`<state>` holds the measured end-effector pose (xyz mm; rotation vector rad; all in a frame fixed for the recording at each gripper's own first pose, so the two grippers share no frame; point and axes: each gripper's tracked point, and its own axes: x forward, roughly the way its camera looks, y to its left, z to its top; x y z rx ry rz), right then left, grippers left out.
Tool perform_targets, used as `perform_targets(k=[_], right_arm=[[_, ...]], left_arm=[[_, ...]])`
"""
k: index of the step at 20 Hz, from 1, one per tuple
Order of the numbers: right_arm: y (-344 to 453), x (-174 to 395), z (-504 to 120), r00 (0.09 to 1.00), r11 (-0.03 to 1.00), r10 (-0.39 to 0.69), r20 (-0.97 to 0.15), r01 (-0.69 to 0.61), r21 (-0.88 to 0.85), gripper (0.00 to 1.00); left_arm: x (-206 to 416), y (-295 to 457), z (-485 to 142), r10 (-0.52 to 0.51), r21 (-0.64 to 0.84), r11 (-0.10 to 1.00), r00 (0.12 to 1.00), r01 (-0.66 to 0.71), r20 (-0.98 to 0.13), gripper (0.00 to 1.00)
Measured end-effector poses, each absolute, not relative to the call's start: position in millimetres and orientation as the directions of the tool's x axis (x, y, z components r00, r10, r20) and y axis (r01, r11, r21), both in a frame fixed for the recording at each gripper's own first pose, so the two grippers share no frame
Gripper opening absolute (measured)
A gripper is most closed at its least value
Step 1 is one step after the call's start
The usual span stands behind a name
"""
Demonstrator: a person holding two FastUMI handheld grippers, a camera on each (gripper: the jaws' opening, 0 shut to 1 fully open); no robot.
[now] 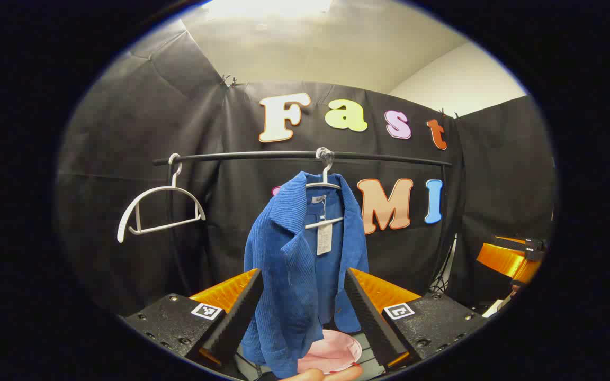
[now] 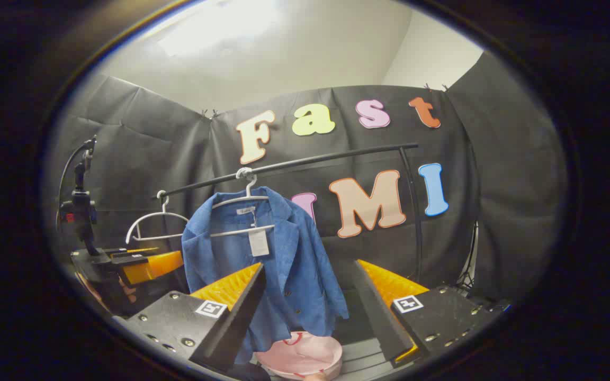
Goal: Grasp the clothes on the hanger with both hands and then place them into the laundry hamper below.
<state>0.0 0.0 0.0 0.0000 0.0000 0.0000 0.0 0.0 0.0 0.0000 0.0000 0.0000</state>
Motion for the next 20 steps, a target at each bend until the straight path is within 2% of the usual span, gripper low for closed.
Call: perform_targets(k=[4,5,6,11,13,17,20], right_arm=[[-4.9,-9.5,11.3,0.999,1.000,-0.002,0.033,0.001,0.030,0.98],[-5.6,-11.4,13.4,0.999,0.999,0.000,0.035,-0.001,0.036,0.95],[-9.0,-11.7,12.2,0.999,0.999,-0.006,0.034,0.005,0.037,0.98],[-20.7,-8.6,8.3,0.999,0.999,-0.038,0.028,0.038,-0.022,0.98],[-15.9,-9.0,3.0,1.000,0.999,-0.026,0.016,0.027,-0.024,0.95],[2.5,-11.9,-1.1,1.000,1.000,0.011,0.008,-0.011,-0.021,1.00],[5.9,-13.5,-4.3,1.000,0.999,0.015,0.015,-0.015,-0.036,0.98]], left_arm=[[-1.6,-2.6,2.0,0.010,-0.004,1.000,1.000,-0.010,0.001,0.92],[-1.1,-5.4,6.1,0.009,0.003,1.000,1.000,-0.009,0.009,0.92],[-1.6,-7.1,10.9,0.010,0.014,1.000,1.000,-0.010,0.018,0.92],[-5.3,-11.6,24.3,0.025,0.007,1.000,0.998,-0.025,0.055,0.92],[-5.3,-11.7,22.5,0.029,-0.014,0.999,0.998,-0.028,0.051,0.92],[2.8,-7.5,15.6,0.056,-0.030,0.998,0.997,-0.055,0.058,0.92],[14.5,-5.2,2.7,0.087,-0.038,0.996,0.995,-0.085,0.055,0.92]])
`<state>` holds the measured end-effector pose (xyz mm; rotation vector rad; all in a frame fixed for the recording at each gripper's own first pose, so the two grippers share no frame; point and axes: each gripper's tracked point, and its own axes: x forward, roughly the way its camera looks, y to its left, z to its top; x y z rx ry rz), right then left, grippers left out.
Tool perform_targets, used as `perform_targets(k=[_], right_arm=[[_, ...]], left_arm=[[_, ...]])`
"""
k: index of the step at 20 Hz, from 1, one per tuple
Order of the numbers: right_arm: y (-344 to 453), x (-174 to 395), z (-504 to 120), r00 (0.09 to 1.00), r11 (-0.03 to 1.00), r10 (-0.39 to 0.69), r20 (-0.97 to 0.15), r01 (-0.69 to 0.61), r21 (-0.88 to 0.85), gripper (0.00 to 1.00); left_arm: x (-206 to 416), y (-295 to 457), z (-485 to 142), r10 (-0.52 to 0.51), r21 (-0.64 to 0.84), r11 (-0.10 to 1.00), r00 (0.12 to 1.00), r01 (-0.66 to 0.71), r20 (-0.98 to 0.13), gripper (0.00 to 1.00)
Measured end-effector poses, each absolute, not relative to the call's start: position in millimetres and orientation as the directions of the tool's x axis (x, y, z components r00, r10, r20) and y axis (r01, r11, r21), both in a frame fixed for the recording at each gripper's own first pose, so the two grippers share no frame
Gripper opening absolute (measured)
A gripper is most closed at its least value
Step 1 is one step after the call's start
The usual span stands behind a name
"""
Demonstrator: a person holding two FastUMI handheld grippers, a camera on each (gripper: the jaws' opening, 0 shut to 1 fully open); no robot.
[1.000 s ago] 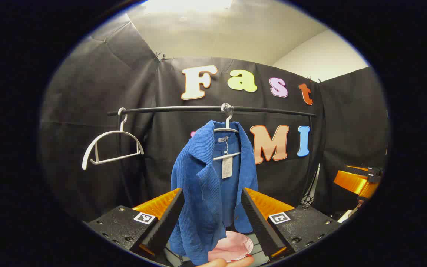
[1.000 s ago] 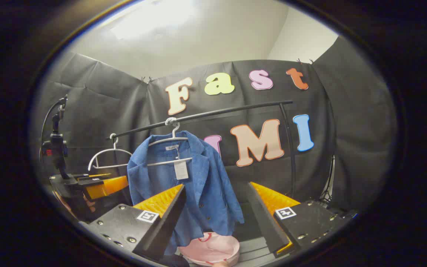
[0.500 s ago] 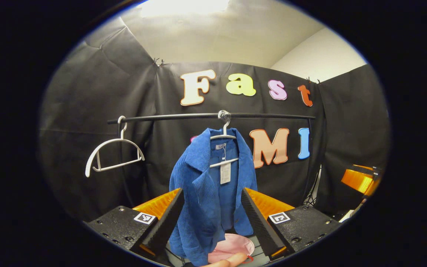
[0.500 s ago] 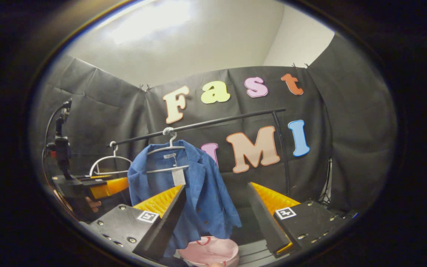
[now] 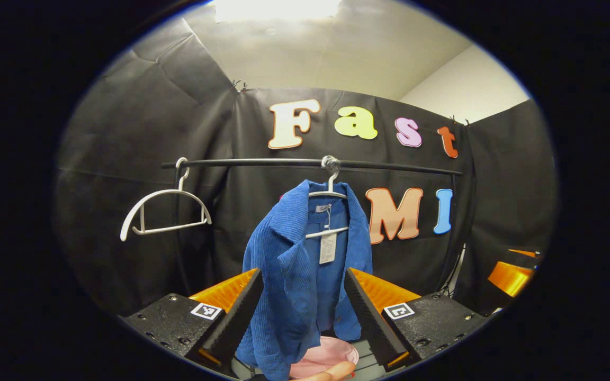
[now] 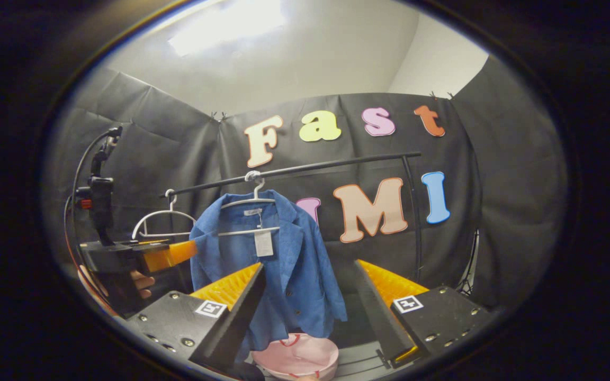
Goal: Grasp the clothes on the hanger with both hands and then place them into the laundry hamper below.
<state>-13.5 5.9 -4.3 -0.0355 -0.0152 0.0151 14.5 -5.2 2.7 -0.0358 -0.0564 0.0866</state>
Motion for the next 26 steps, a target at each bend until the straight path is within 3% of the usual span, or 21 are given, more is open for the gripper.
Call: perform_targets(k=[3,4,13,16,17,18,19,21,22,26], right_arm=[[7.9,-10.8,-4.9,0.999,0.997,0.022,0.048,-0.018,-0.080,0.98],[5.0,-7.6,-7.3,0.998,0.994,0.014,0.060,-0.008,-0.105,0.98],[2.5,34.7,-79.1,1.000,0.977,-0.003,-0.001,0.003,-0.215,1.00],[2.7,52.7,-92.0,1.000,0.983,0.005,-0.015,-0.007,-0.183,0.93],[2.7,59.7,-96.7,1.000,0.984,0.009,-0.024,-0.013,-0.175,0.93],[2.0,65.6,-101.8,0.999,0.986,0.013,-0.035,-0.018,-0.168,1.00],[-0.1,71.9,-106.5,0.999,0.986,0.008,-0.046,-0.015,-0.164,0.96],[-2.3,84.9,-114.1,0.997,0.988,-0.003,-0.071,-0.008,-0.153,1.00],[0.3,91.9,-117.7,0.997,0.990,0.002,-0.083,-0.014,-0.141,0.96],[16.1,127.7,-128.8,0.993,0.997,0.039,-0.113,-0.046,-0.061,1.00]], left_arm=[[29.3,-7.1,-9.1,0.124,-0.036,0.992,0.991,-0.122,0.051,0.95],[35.1,-8.1,-11.3,0.135,-0.029,0.991,0.989,-0.134,0.057,0.92],[104.8,3.4,-43.3,0.236,0.010,0.971,0.968,-0.238,0.084,0.92],[123.2,20.3,-81.9,0.278,-0.039,0.959,0.960,-0.279,-0.030,0.87],[127.8,24.5,-88.4,0.282,-0.056,0.957,0.958,-0.284,-0.043,0.87],[132.7,24.5,-88.9,0.264,-0.069,0.962,0.964,-0.266,-0.030,0.86],[138.7,20.1,-81.9,0.227,-0.080,0.971,0.974,-0.226,0.005,0.86],[151.3,9.3,-67.6,0.098,-0.086,0.992,0.989,-0.089,0.108,0.67],[149.3,20.1,-73.9,0.102,-0.092,0.991,0.990,-0.093,0.098,0.57],[162.6,46.1,-116.9,0.114,-0.154,0.981,0.993,-0.117,-0.027,0.07]])
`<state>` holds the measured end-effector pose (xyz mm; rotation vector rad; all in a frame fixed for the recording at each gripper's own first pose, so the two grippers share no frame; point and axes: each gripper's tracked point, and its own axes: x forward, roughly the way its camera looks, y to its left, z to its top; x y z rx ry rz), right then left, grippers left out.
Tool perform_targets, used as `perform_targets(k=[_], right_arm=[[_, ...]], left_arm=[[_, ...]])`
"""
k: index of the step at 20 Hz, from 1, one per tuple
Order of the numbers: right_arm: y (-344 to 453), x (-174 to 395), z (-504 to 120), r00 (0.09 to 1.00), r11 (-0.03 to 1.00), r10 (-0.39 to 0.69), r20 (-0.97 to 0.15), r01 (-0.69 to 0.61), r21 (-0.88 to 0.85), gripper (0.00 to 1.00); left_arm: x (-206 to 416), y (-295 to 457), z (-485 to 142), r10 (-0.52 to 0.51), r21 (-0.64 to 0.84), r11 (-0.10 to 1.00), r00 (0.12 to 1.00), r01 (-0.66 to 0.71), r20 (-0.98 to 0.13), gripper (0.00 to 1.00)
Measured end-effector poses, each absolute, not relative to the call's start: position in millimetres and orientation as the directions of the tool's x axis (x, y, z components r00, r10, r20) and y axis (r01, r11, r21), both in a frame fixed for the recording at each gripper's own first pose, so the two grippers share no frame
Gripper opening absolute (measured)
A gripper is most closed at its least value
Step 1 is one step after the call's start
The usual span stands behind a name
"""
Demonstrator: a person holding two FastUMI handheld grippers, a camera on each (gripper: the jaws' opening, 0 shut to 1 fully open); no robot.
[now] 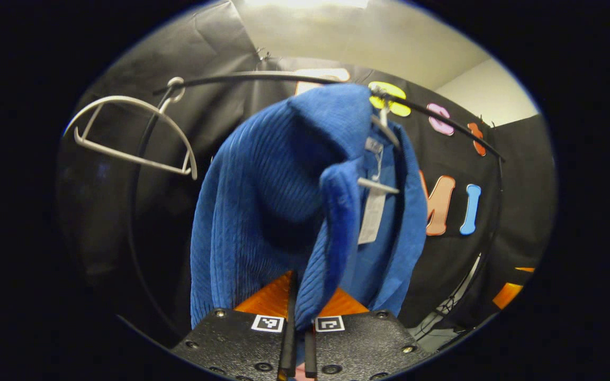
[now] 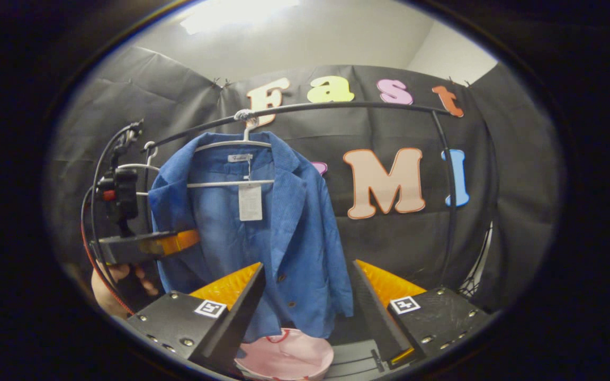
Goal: Grasp the clothes on the hanger with both hands and then place them into the laundry hamper below.
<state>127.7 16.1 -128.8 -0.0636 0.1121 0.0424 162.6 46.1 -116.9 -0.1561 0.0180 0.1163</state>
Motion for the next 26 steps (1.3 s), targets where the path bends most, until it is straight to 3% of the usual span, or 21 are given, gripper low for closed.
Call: perform_targets(k=[2,3,4,5,9,11,12,13,16,20,23,25,26], right_arm=[[20.0,148.1,-135.4,0.991,0.998,0.037,-0.125,-0.043,-0.050,1.00],[20.8,159.0,-138.7,0.990,0.998,0.036,-0.135,-0.042,-0.049,1.00],[23.8,169.4,-143.3,0.989,0.998,0.038,-0.146,-0.045,-0.044,0.96],[28.2,178.7,-145.3,0.987,0.998,0.047,-0.152,-0.054,-0.040,0.93],[39.8,220.5,-150.4,0.987,0.997,0.054,-0.154,-0.062,-0.048,0.93],[45.8,237.7,-151.5,0.987,0.997,0.064,-0.151,-0.068,-0.022,0.97],[49.1,246.2,-152.8,0.986,0.997,0.072,-0.149,-0.073,-0.002,0.93],[52.3,251.9,-154.9,0.986,0.997,0.072,-0.150,-0.070,0.019,0.96],[60.5,266.2,-159.9,0.988,0.997,0.064,-0.141,-0.055,0.060,0.93],[75.5,291.9,-178.9,0.980,0.996,0.075,-0.182,-0.065,0.060,1.00],[71.0,312.0,-162.9,0.989,0.999,0.037,-0.145,-0.033,0.029,0.96],[60.0,323.5,-160.4,0.990,0.999,-0.004,-0.142,-0.001,-0.034,1.00],[53.1,325.7,-161.3,0.990,0.997,-0.037,-0.139,0.028,-0.066,0.76]], left_arm=[[170.8,48.3,-120.9,0.102,-0.112,0.988,0.994,-0.106,-0.046,0.07],[173.9,44.3,-120.6,0.081,-0.096,0.992,0.996,-0.085,-0.045,0.00],[174.4,43.3,-118.9,0.070,-0.087,0.993,0.997,-0.073,-0.039,0.07],[171.7,39.4,-120.1,0.044,-0.086,0.995,0.998,-0.048,-0.049,0.00],[150.1,25.2,-101.8,-0.060,-0.032,0.998,0.998,0.059,-0.026,0.02],[134.0,16.9,-93.1,-0.130,-0.051,0.990,0.991,0.129,-0.024,0.02],[127.3,17.8,-85.9,-0.139,-0.057,0.989,0.990,0.138,-0.010,0.01],[119.2,20.8,-80.2,-0.144,-0.051,0.988,0.990,0.144,0.006,0.02],[99.4,20.0,-75.0,-0.189,-0.081,0.979,0.982,0.189,0.010,0.02],[73.3,26.1,-63.1,-0.250,-0.146,0.958,0.968,0.248,0.006,0.03],[53.9,32.3,-44.6,-0.281,-0.130,0.950,0.959,0.284,0.040,0.02],[47.4,33.4,-43.5,-0.313,-0.147,0.938,0.949,0.313,0.024,0.02],[45.5,36.2,-44.0,-0.325,-0.146,0.935,0.945,0.324,0.015,0.02]])
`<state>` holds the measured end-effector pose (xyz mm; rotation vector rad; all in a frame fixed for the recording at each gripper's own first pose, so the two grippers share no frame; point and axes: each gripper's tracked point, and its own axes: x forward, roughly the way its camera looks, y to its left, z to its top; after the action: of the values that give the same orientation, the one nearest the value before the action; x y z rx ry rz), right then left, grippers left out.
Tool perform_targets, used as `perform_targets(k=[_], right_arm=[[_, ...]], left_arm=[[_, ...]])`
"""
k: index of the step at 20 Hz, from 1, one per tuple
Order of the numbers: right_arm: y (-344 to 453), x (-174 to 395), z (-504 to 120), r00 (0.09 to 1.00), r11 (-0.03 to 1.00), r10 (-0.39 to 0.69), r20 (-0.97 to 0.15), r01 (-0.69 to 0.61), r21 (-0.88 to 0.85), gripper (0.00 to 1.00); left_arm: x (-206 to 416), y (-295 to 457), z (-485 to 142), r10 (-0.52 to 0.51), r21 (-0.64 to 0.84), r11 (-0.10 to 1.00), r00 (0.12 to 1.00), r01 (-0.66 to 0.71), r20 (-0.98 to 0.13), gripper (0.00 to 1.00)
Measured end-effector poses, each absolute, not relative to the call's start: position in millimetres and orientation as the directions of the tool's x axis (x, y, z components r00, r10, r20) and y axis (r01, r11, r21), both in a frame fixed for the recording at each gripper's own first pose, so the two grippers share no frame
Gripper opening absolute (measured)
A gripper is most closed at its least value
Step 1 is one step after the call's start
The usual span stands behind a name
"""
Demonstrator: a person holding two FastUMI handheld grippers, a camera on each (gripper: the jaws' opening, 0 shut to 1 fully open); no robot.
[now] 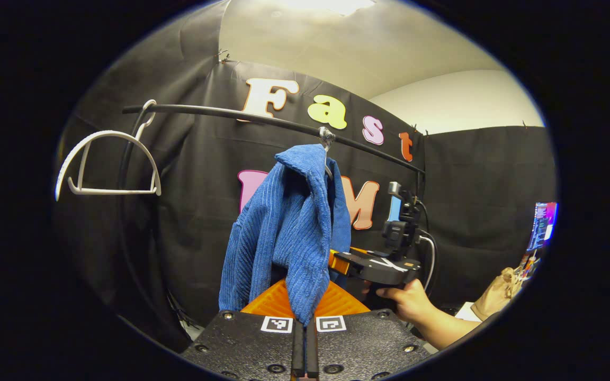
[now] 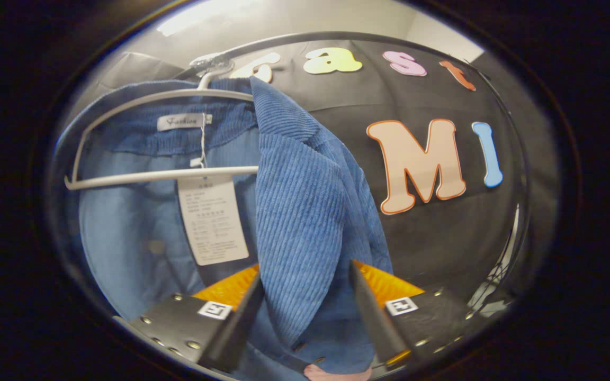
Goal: Grasp the clothes on the hanger with both hands and then place them into the laundry hamper below.
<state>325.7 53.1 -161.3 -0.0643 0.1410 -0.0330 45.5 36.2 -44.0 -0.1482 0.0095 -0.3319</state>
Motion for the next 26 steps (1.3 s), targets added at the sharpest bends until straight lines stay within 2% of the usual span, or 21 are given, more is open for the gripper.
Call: perform_targets(k=[3,5,8,13,14,16,17,18,19,20,25,26], right_arm=[[43.0,322.4,-158.4,0.992,0.989,-0.054,-0.115,0.037,-0.145,0.04],[39.0,316.4,-152.5,0.995,0.987,-0.035,-0.099,0.019,-0.160,0.04],[12.5,307.3,-136.6,0.994,0.982,-0.084,-0.070,0.071,-0.177,0.01],[-13.7,307.4,-116.5,0.989,0.969,-0.142,-0.037,0.131,-0.211,0.00],[-16.5,309.8,-117.5,0.987,0.964,-0.152,-0.046,0.138,-0.229,0.01],[-25.3,319.8,-117.4,0.982,0.946,-0.184,-0.044,0.165,-0.279,0.00],[-29.3,325.4,-115.1,0.979,0.938,-0.199,-0.034,0.180,-0.295,0.04],[-31.3,330.1,-113.5,0.977,0.932,-0.213,-0.025,0.196,-0.306,0.01],[-34.3,334.7,-110.4,0.973,0.924,-0.232,-0.011,0.217,-0.315,0.01],[-40.5,340.2,-107.9,0.966,0.916,-0.259,0.004,0.247,-0.317,0.01],[-56.2,360.8,-86.0,0.933,0.891,-0.348,0.091,0.360,-0.277,0.01],[-57.5,364.1,-84.6,0.931,0.891,-0.352,0.094,0.364,-0.272,0.04]], left_arm=[[42.7,43.5,-46.3,-0.362,-0.106,0.928,0.932,0.358,-0.019,0.02],[40.6,48.9,-41.4,-0.382,-0.071,0.922,0.924,0.381,-0.004,0.04],[39.0,61.7,-29.5,-0.394,-0.036,0.918,0.919,0.395,0.030,0.02],[60.3,117.7,-12.3,-0.239,0.048,0.971,0.969,0.236,0.068,0.00],[64.2,123.6,-10.4,-0.223,0.051,0.974,0.972,0.220,0.068,0.05],[72.3,136.9,-4.0,-0.186,0.068,0.981,0.979,0.181,0.087,0.02],[76.9,145.3,-2.7,-0.162,0.077,0.985,0.982,0.155,0.093,0.00],[80.0,153.0,0.9,-0.135,0.083,0.988,0.986,0.127,0.101,0.02],[82.5,158.5,7.2,-0.110,0.087,0.991,0.986,0.100,0.125,0.00],[83.3,163.0,16.0,-0.091,0.086,0.993,0.984,0.079,0.152,0.02],[87.4,177.0,45.1,-0.028,0.047,0.999,0.970,0.017,0.241,0.00],[87.8,179.4,52.4,-0.015,0.056,0.998,0.966,0.001,0.260,0.02]])
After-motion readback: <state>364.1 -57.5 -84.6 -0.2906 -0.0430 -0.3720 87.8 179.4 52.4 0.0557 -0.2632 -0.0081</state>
